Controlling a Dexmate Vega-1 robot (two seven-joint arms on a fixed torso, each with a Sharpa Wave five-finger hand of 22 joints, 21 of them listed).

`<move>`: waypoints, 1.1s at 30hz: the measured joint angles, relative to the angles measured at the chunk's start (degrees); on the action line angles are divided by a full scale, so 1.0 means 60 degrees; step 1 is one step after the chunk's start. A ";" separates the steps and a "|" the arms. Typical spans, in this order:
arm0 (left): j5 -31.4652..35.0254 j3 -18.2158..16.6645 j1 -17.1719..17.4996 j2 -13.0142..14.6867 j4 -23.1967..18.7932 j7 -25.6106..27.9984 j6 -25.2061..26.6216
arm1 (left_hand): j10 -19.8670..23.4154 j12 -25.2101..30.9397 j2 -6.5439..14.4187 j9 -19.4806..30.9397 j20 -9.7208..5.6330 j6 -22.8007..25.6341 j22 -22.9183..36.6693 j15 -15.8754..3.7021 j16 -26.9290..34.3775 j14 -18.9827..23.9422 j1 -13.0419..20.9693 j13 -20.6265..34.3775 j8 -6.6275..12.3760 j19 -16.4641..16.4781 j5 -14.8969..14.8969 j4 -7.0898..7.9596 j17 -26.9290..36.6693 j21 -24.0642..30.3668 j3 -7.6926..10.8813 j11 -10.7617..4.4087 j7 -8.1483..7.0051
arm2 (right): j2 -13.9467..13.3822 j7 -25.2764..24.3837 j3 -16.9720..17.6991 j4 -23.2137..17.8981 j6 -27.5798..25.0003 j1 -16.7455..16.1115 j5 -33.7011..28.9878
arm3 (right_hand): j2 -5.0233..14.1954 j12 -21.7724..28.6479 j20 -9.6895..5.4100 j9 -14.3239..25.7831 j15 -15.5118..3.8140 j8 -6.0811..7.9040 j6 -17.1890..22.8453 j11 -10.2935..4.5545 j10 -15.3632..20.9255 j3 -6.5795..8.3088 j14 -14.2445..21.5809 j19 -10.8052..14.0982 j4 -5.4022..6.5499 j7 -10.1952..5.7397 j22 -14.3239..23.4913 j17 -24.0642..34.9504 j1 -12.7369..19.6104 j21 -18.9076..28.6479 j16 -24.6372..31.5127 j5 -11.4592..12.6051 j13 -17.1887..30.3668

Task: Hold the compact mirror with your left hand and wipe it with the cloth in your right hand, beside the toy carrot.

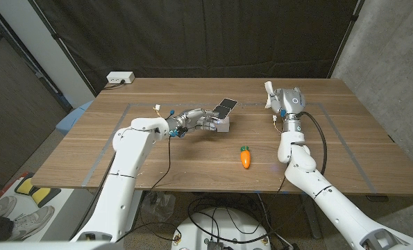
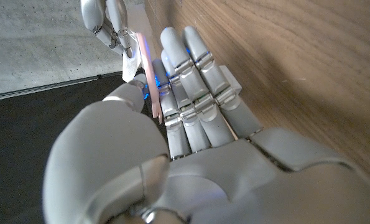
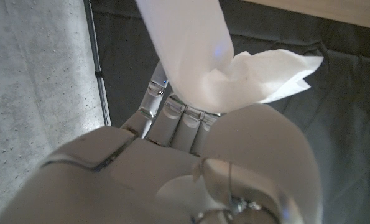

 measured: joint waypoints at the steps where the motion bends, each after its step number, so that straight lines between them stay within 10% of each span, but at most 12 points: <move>1: 0.0003 0.0000 0.0000 0.0000 0.0000 0.0044 0.0077 | 0.0000 0.0000 0.0000 -0.0003 0.0000 0.0002 0.0000 0.0000 0.0000 0.0001 0.0000 0.0000 0.0001 0.0000 0.0000 0.0000 0.0000 0.0000 0.0000 0.0000 -0.0001 | -0.0004 0.0180 -0.0011 -0.0024 -0.0120 0.0008 -0.0027 | 0.0000 0.0000 0.0000 0.0000 0.0000 -0.0001 0.0000 0.0000 0.0000 0.0000 0.0000 0.0000 0.0000 0.0000 0.0000 0.0000 0.0000 0.0000 0.0000 0.0000 -0.0006; 33: 0.0431 0.0354 -0.0485 0.0634 0.0219 -0.0460 0.1743 | 0.0002 0.0000 -0.0051 -0.0030 0.0087 0.0030 0.0001 0.0017 0.0000 0.0013 -0.0051 0.0027 0.0023 -0.0087 -0.0044 -0.0001 -0.0055 0.0176 0.0001 0.0001 0.0034 | -0.0231 0.1754 -0.0256 -0.0356 -0.0881 0.0121 -0.0209 | 0.0025 -0.0381 0.0000 -0.0002 0.0044 -0.0176 -0.0001 0.0073 -0.0215 -0.0092 -0.0136 0.0002 0.0092 -0.0140 -0.0030 -0.0173 0.0046 0.0000 -0.0407 -0.0042 -0.0145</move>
